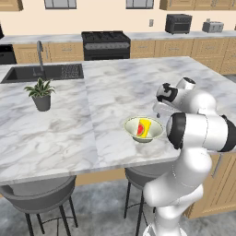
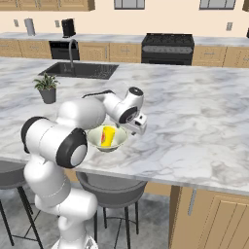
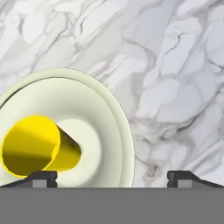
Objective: Place the cup inside the bowl on the dining table and move the bowl to any counter.
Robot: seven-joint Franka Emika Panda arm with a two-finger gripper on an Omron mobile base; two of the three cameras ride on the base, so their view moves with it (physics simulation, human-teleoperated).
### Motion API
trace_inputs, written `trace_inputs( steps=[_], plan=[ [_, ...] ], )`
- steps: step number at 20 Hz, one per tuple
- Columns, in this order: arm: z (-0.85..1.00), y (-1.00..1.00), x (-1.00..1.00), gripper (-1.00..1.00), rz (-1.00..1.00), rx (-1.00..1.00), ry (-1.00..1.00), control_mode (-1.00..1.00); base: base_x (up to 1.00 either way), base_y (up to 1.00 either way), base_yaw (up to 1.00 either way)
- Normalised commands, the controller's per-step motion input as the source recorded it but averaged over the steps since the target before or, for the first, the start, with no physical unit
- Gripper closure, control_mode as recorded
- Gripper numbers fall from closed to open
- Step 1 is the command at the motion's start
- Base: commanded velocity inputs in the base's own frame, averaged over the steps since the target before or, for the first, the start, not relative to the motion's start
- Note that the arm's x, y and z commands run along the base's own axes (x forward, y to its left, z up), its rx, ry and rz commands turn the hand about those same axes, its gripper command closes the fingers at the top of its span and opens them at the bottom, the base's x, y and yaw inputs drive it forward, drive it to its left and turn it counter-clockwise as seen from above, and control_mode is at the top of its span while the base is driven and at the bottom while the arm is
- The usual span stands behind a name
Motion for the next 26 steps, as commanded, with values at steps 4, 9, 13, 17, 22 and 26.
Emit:
trace_inputs(
  steps=[4,9,13,17,22,26],
  plan=[
    [-0.1,-0.08,0.0,-1.0,0.06,0.05,0.0,-1.0,0.0,0.0,0.0],
    [-0.04,-0.08,0.0,-1.0,0.1,0.05,0.0,-1.0,0.0,0.0,0.0],
    [0.0,-0.07,0.0,-1.0,0.11,0.02,0.0,-1.0,0.0,0.0,0.0],
    [0.0,-0.04,0.0,-1.0,0.11,0.05,0.0,-1.0,0.0,0.0,0.0],
    [0.0,-0.01,0.0,-1.0,0.12,0.07,0.0,-1.0,0.0,0.0,0.0],
    [0.0,-0.01,0.0,-1.0,0.02,0.03,0.0,-1.0,0.0,0.0,0.0]
  ],
)
